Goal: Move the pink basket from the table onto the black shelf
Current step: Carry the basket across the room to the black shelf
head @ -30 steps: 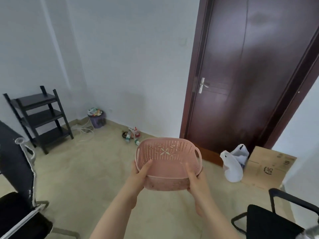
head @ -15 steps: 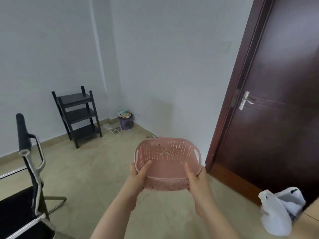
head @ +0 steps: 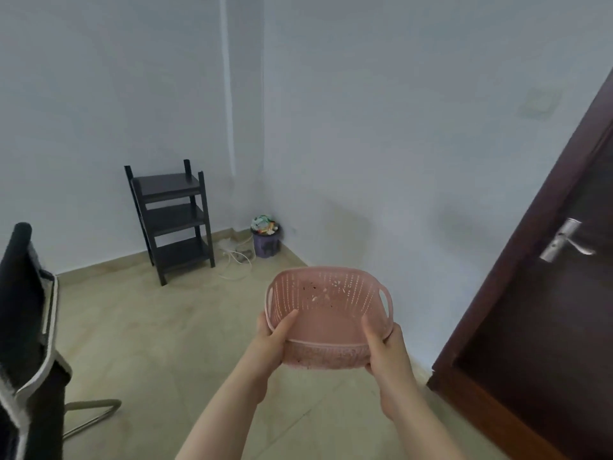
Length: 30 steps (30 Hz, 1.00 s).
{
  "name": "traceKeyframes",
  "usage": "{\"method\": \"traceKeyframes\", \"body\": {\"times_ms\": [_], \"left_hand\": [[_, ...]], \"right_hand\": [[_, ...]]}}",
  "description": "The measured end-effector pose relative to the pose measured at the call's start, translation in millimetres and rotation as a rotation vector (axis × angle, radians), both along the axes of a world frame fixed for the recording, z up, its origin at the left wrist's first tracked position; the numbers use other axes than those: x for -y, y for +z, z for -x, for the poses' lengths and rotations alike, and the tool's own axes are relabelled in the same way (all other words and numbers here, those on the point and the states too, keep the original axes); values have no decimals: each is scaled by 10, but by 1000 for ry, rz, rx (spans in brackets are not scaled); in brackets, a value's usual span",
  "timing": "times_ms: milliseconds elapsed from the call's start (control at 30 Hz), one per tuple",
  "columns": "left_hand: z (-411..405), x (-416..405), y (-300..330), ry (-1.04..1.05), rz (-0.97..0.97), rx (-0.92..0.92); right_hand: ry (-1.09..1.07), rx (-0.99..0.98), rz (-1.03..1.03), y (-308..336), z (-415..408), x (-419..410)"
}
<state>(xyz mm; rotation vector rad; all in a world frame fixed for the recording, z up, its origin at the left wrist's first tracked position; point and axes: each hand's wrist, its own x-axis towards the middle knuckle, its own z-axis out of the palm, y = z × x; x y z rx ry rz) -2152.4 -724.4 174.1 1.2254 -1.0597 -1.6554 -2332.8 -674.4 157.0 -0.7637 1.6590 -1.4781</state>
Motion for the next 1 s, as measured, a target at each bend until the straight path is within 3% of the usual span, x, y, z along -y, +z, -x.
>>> {"method": "traceKeyframes", "body": {"times_ms": [300,567,1000], "left_hand": [[-174,1301,164,113,6,30],[-351,2287,54,271,0,57],[-42,4103,169,445,36,52]], "right_hand": [[85,-40,14,132,-191,1486],[291,8,-11,86,-308,2787],[490,-43,8,145,-38,5078]]}}
